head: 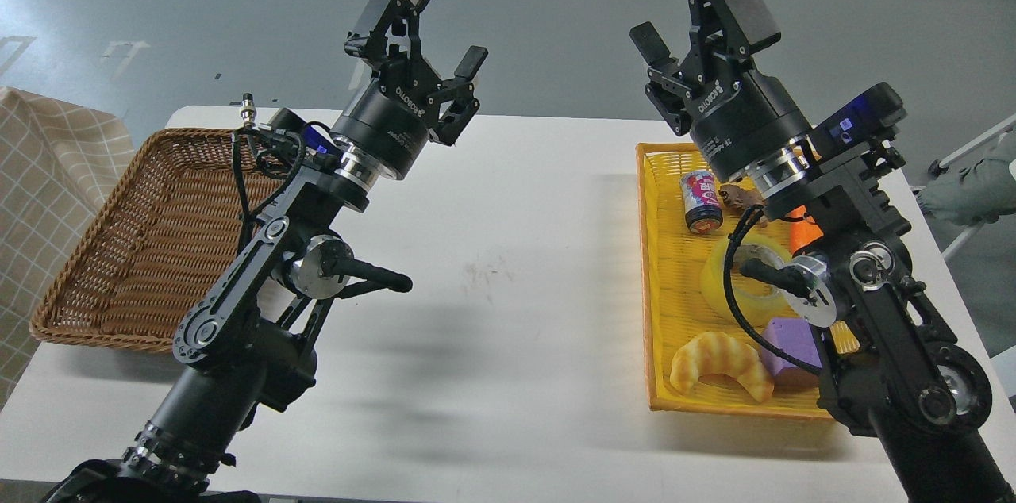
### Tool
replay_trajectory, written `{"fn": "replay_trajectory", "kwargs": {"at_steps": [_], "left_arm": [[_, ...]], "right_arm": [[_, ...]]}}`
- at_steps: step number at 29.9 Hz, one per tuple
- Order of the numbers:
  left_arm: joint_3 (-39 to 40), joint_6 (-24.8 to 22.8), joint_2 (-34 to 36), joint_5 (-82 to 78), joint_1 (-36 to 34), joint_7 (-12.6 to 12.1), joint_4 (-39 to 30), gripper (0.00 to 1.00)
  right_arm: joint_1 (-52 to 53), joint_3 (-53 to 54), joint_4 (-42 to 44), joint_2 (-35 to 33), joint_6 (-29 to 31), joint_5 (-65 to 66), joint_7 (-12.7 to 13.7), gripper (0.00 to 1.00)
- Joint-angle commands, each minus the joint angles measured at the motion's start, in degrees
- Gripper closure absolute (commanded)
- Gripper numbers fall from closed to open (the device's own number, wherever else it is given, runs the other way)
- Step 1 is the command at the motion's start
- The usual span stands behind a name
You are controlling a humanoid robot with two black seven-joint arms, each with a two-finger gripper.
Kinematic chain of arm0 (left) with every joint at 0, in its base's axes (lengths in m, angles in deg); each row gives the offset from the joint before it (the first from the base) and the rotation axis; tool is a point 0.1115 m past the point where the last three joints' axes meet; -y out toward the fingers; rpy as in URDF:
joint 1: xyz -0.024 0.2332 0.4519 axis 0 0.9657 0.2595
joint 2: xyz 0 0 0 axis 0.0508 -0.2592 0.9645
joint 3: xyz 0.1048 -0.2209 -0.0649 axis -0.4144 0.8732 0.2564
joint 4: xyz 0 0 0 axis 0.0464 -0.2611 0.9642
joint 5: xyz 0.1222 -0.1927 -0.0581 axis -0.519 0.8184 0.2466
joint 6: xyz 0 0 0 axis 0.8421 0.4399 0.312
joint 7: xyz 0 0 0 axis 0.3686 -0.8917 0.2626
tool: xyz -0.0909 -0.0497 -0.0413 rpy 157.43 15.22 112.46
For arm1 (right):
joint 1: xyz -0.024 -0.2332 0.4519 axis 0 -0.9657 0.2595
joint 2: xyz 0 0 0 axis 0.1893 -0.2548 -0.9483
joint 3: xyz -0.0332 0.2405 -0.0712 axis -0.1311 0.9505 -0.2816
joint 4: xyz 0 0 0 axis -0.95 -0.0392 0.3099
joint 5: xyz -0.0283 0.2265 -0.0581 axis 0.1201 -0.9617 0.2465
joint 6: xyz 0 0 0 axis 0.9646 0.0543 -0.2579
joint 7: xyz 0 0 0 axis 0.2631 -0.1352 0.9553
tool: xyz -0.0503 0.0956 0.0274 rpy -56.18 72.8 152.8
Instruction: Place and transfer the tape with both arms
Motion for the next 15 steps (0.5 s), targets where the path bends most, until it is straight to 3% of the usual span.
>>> {"fn": "replay_trajectory", "kwargs": {"at_steps": [1, 15], "left_arm": [[0.04, -0.04, 0.0, 0.06, 0.13, 0.1, 0.0, 0.02], [-0.05, 0.05, 0.0, 0.06, 0.31, 0.1, 0.0, 0.02]], "right_arm": [[-0.19, 0.33, 0.32, 0.0, -0.17, -0.09, -0.01, 0.0], [-0.19, 0.33, -1.52, 0.0, -0.44, -0.17, -0.01, 0.0]]}}
